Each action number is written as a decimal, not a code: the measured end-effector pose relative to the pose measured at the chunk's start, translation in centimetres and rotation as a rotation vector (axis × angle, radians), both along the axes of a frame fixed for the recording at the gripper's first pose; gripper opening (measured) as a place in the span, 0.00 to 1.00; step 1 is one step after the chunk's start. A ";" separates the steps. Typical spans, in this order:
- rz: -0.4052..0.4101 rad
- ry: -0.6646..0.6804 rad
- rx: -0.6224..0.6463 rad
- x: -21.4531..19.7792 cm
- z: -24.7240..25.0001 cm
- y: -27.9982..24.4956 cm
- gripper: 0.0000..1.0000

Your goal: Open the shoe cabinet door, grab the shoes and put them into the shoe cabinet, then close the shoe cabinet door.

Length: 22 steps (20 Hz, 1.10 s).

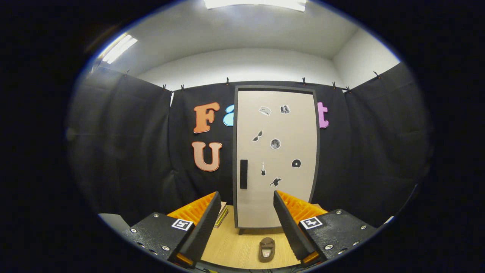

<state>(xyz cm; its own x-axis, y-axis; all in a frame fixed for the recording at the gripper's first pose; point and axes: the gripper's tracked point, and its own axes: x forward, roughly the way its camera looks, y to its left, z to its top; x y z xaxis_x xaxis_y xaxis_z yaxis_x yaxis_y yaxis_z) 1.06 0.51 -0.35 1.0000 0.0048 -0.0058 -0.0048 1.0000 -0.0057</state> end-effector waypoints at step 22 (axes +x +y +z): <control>-0.009 0.016 0.007 3.1 -0.9 1.7 0.88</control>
<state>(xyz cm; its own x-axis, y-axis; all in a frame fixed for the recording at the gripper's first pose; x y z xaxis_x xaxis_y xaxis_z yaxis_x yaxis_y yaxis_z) 4.18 2.21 -1.22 0.9997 -0.0043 -0.0222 0.0043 1.0000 0.0014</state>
